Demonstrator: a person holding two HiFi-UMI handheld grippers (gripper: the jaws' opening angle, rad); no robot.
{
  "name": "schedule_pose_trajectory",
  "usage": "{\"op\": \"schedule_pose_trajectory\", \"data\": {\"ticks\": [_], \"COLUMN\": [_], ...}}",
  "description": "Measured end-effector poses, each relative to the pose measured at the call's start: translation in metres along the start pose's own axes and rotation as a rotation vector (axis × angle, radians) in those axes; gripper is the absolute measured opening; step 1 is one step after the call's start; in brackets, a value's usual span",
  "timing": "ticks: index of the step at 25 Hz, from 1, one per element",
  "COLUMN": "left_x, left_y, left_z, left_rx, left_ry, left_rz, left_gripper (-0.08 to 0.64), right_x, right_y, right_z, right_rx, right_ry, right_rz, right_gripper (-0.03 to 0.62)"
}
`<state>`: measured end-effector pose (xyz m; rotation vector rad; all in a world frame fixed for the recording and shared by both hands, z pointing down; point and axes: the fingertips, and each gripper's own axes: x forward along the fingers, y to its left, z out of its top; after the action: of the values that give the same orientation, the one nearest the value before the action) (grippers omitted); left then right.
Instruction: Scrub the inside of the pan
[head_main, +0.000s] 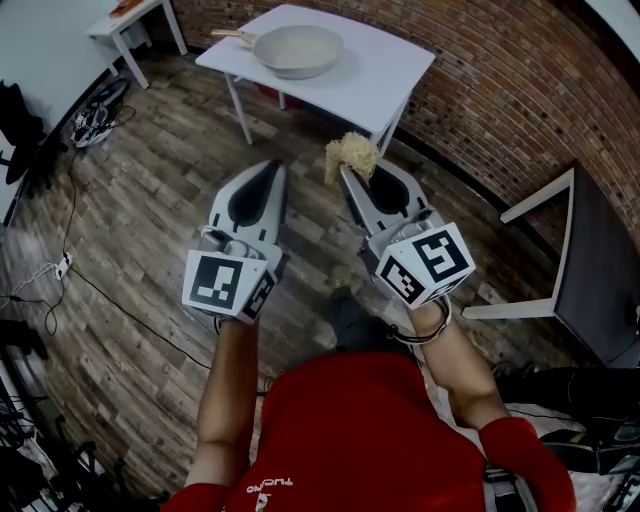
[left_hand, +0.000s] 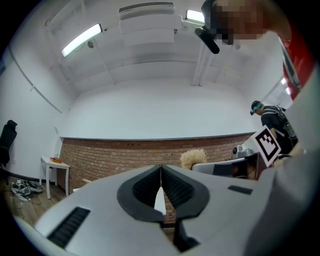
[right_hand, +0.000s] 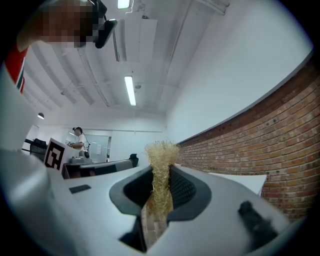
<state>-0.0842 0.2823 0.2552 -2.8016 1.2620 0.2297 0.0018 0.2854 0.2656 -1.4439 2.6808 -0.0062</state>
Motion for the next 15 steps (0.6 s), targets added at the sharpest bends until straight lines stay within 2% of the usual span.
{"op": "schedule_pose_trajectory", "data": {"ticks": [6, 15], "left_x": [0.062, 0.187], "left_y": [0.036, 0.087], "left_z": [-0.009, -0.034], "left_rx": [0.021, 0.043], "left_ry": [0.009, 0.043], "left_rz": [0.018, 0.045], "left_gripper": [0.015, 0.015], "right_x": [0.049, 0.129], "right_y": [-0.052, -0.164], "right_z": [-0.003, -0.013], "right_rx": [-0.005, 0.008], "right_ry": [-0.004, 0.021], "right_rz": [0.023, 0.043], "right_gripper": [0.086, 0.086]}}
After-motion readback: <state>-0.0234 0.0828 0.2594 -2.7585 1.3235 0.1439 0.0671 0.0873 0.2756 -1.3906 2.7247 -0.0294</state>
